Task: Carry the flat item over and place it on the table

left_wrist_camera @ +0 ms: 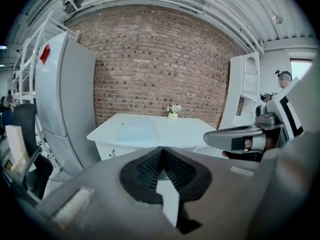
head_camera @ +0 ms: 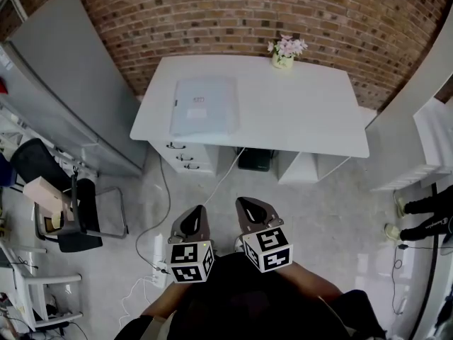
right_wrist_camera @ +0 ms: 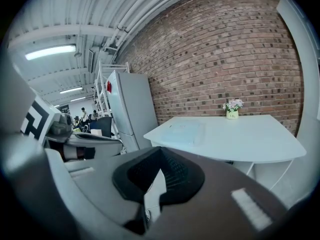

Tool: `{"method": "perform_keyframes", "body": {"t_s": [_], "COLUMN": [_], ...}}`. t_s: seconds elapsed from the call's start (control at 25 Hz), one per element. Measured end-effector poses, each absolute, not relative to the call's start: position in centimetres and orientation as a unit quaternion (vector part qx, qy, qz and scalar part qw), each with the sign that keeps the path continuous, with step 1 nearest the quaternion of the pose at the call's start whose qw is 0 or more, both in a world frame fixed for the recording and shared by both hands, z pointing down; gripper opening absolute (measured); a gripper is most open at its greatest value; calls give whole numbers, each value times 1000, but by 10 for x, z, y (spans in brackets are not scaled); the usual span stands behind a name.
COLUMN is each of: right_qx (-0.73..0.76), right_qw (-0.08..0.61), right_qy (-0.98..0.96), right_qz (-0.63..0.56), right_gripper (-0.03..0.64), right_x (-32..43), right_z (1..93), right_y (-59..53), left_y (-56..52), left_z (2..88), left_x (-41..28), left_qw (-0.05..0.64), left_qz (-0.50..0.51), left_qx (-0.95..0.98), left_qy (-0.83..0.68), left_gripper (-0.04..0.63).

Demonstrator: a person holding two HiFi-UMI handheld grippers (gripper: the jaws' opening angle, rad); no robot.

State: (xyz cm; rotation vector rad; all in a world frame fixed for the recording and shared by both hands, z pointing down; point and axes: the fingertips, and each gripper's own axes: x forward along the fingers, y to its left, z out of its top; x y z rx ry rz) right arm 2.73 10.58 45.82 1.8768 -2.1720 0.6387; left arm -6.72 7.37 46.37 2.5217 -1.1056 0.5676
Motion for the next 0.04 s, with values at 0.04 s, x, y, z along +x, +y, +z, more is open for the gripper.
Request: {"method": "perform_keyframes", "body": {"t_s": [0.04], "right_qx": [635], "right_qw": [101], "right_qy": [-735], "right_qz": [218], "right_gripper": [0], "right_x": [28], "right_z": [459], "right_y": [106], "left_y": [74], "left_z": [464], "left_x": [-67], "left_qw": [165], "left_qz": [200], "left_qx": [885], "left_qy": [-387], "left_gripper": [5]}}
